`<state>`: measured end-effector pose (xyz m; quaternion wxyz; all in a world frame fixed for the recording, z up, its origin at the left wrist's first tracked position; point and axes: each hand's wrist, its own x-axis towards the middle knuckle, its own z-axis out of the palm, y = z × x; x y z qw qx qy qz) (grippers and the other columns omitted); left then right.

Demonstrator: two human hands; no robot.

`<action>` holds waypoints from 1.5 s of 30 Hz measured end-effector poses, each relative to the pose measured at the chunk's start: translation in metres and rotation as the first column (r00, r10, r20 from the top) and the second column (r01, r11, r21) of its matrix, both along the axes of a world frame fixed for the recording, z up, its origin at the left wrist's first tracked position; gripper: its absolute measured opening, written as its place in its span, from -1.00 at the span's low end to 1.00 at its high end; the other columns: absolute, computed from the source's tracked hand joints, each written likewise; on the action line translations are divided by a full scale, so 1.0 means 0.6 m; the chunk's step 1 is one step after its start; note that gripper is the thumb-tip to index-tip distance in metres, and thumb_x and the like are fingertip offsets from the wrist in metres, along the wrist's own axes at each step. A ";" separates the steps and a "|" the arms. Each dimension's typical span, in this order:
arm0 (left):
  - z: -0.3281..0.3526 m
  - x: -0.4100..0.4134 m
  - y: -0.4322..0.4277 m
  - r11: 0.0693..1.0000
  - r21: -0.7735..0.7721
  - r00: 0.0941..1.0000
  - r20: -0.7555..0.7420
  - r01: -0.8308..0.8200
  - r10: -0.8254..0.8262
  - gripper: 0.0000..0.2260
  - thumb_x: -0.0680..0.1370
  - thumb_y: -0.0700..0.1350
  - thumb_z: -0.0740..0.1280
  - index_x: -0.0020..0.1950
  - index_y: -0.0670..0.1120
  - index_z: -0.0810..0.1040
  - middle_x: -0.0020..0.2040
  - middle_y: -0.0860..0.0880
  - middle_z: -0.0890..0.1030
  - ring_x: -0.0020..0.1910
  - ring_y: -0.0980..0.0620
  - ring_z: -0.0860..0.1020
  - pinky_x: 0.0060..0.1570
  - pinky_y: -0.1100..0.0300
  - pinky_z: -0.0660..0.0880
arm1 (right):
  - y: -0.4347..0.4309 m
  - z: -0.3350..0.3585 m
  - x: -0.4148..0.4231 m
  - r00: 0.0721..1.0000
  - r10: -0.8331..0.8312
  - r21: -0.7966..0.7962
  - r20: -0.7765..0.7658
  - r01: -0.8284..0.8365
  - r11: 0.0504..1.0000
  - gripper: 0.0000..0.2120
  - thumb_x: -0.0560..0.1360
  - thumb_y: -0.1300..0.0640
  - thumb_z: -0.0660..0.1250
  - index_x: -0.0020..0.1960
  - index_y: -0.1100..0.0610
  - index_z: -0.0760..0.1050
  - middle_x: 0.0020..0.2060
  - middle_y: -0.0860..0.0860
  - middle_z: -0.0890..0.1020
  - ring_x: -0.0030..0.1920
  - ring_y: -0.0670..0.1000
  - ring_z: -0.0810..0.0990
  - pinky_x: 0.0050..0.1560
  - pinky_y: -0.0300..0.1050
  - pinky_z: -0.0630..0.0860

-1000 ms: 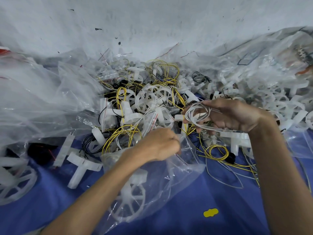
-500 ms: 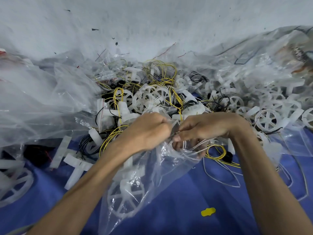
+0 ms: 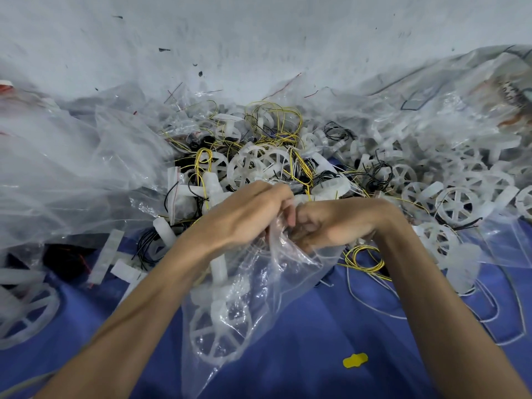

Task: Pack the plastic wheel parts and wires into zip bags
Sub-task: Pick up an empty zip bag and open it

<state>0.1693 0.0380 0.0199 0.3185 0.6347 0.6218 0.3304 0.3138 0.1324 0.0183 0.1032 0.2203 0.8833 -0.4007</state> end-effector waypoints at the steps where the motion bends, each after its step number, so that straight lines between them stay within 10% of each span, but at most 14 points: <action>1: 0.000 -0.002 -0.001 1.000 0.001 1.000 0.024 0.000 0.000 -0.54 0.63 0.04 0.00 -0.30 -0.06 0.55 -0.19 -0.31 0.50 -0.29 0.02 0.42 -0.22 0.13 0.31 | -0.002 -0.001 -0.002 1.000 0.008 -0.011 -0.005 -0.008 1.000 -0.81 0.50 0.39 0.25 0.11 0.36 0.48 0.05 0.22 0.62 0.02 0.02 0.61 0.07 -0.16 0.54; 7: -0.002 -0.006 0.001 0.999 -0.029 0.996 0.086 0.014 -0.012 -0.47 0.62 0.09 -0.04 -0.26 -0.11 0.60 -0.19 -0.28 0.60 -0.37 0.05 0.45 -0.25 0.15 0.35 | -0.003 0.005 -0.005 0.998 0.043 -0.030 0.045 -0.042 0.999 -0.75 0.53 0.31 0.25 -0.13 -0.01 0.55 -0.32 -0.31 0.63 -0.23 -0.36 0.58 -0.23 -0.47 0.48; 12: 0.000 -0.008 0.003 0.999 -0.036 0.996 0.090 0.021 -0.018 -0.48 0.65 0.03 -0.06 -0.22 -0.15 0.60 -0.27 -0.25 0.55 -0.42 0.10 0.43 -0.28 0.18 0.35 | 0.026 0.032 0.052 0.989 -0.111 -0.179 -0.099 0.092 0.980 -0.79 0.44 0.05 0.29 -0.01 0.11 0.61 -0.06 0.00 0.70 -0.13 0.09 0.69 -0.20 -0.18 0.62; 29: -0.004 -0.006 0.002 0.994 -0.100 0.998 0.040 0.042 -0.038 -0.66 0.62 -0.08 0.12 -0.24 -0.10 0.60 -0.27 -0.10 0.53 -0.37 0.14 0.45 -0.31 0.36 0.39 | 0.061 0.025 0.070 0.920 -0.259 -0.014 -0.296 0.266 0.964 -0.91 0.44 0.22 0.36 -0.22 0.20 0.58 -0.26 0.05 0.70 -0.32 -0.05 0.66 -0.24 -0.23 0.57; 37: -0.010 0.012 0.002 0.955 -0.263 0.962 -0.196 0.137 -0.192 -0.74 0.64 -0.08 0.12 -0.02 -0.09 0.59 -0.28 0.07 0.54 -0.43 0.30 0.47 -0.34 0.47 0.36 | 0.100 0.008 0.101 0.931 -0.359 0.135 -0.070 0.365 0.921 -0.46 0.45 0.42 0.32 0.33 0.02 0.35 -0.03 -0.12 0.64 -0.04 -0.10 0.66 -0.03 -0.10 0.59; 45: -0.006 -0.002 -0.005 0.900 -0.343 0.905 -0.231 0.268 -0.358 -0.78 0.65 -0.05 0.10 0.01 0.00 0.53 -0.15 0.01 0.60 -0.22 0.19 0.55 -0.15 0.36 0.45 | 0.090 0.014 0.101 0.925 -0.379 0.169 -0.024 0.378 0.910 -0.58 0.40 0.38 0.40 0.14 0.00 0.46 0.00 -0.08 0.63 -0.04 -0.11 0.64 -0.17 -0.23 0.55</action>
